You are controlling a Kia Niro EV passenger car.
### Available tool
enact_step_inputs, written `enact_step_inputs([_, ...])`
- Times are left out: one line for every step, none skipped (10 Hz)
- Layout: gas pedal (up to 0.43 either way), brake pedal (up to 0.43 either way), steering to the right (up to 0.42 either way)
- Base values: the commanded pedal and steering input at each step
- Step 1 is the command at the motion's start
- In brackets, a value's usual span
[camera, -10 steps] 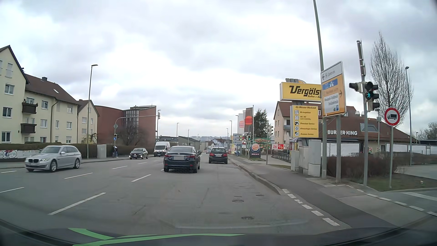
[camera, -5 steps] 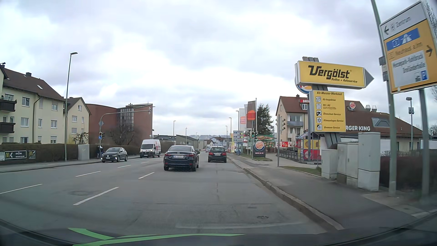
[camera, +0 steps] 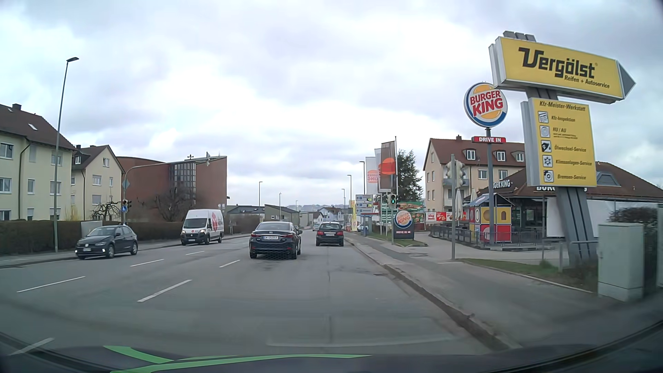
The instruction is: Follow the waypoints while adhering to traffic rules and regulations
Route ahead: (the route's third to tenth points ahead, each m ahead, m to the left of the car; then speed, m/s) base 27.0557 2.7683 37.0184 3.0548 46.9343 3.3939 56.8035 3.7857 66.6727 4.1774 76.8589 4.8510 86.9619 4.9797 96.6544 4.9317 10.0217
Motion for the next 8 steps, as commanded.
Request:
enact_step_inputs([0.118, 0.0, 0.001])
enact_step_inputs([0.118, 0.0, 0.002])
enact_step_inputs([0.118, 0.0, 0.001])
enact_step_inputs([0.118, 0.0, 0.001])
enact_step_inputs([0.118, 0.0, 0.001])
enact_step_inputs([0.118, 0.0, 0.001])
enact_step_inputs([0.118, 0.0, 0.001])
enact_step_inputs([0.118, 0.0, 0.0])
